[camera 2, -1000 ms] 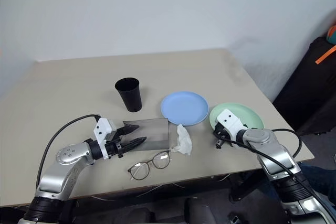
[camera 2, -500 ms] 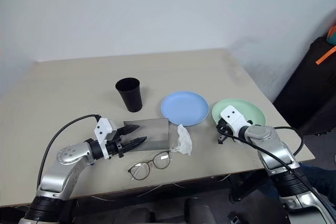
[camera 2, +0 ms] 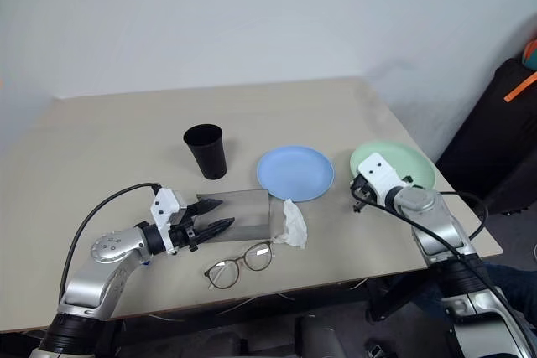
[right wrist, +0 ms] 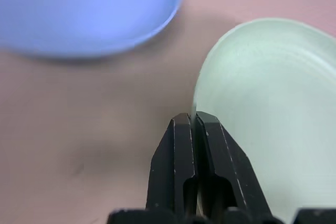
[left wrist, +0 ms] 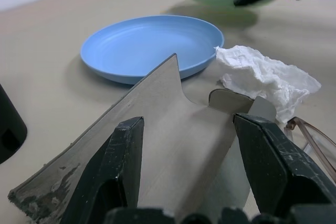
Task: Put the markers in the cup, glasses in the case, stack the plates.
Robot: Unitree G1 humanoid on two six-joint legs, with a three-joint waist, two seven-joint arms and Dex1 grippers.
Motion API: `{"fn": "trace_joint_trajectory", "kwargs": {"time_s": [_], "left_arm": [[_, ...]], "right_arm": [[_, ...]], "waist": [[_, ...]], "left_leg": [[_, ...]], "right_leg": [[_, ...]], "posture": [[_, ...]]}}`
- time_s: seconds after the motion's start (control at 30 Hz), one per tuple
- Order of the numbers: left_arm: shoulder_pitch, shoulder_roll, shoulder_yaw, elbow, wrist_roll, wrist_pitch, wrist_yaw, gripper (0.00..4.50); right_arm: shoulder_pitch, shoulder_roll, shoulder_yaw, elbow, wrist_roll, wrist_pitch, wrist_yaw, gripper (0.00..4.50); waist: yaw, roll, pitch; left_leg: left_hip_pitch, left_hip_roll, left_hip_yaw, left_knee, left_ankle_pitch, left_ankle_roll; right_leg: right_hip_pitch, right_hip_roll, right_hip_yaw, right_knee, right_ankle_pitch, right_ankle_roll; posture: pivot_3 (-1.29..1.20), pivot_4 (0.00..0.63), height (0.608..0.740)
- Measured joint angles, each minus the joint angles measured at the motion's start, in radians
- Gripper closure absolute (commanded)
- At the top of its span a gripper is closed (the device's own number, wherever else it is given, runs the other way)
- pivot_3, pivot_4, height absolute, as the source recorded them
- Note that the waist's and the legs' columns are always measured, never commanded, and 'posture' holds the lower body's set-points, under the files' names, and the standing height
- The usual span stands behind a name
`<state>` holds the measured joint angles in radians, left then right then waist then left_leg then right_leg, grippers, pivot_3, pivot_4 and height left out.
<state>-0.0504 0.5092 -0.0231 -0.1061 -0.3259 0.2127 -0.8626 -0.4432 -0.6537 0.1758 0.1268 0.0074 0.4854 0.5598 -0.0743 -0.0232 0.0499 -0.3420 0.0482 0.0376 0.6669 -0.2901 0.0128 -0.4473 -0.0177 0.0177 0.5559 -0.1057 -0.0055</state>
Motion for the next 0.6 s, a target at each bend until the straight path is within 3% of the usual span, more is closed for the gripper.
{"fn": "trace_joint_trajectory", "kwargs": {"time_s": [0.13, 0.37, 0.6], "left_arm": [[0.000, 0.000, 0.000, 0.002, 0.000, -0.002, 0.002, 1.69], [-0.037, 0.003, 0.003, 0.040, 0.001, -0.011, 0.001, 1.69], [-0.041, 0.031, 0.009, 0.050, -0.002, -0.015, -0.033, 1.69]], "right_arm": [[-0.032, -0.003, 0.002, 0.025, -0.008, -0.117, 0.058, 4.49], [-0.119, 0.005, 0.052, 0.034, 0.047, -0.292, 0.364, 4.49], [-0.238, 0.078, 0.102, 0.162, 0.052, -0.368, 0.537, 4.49]], "waist": [[0.001, 0.000, 0.000], [0.001, 0.000, 0.000], [0.001, 0.000, 0.000]], "left_leg": [[0.000, 0.000, 0.000, 0.000, 0.000, 0.001], [0.001, -0.001, 0.000, 0.000, 0.000, 0.001], [0.001, -0.001, 0.001, 0.000, 0.000, 0.001]], "right_leg": [[0.000, 0.000, 0.000, 0.000, 0.000, 0.000], [0.000, 0.000, 0.002, 0.002, 0.000, 0.000], [0.000, 0.000, 0.002, 0.004, 0.000, 0.000]], "posture": [[0.00, 0.000, 0.740], [0.00, 0.000, 0.740], [0.00, 0.000, 0.740]]}}
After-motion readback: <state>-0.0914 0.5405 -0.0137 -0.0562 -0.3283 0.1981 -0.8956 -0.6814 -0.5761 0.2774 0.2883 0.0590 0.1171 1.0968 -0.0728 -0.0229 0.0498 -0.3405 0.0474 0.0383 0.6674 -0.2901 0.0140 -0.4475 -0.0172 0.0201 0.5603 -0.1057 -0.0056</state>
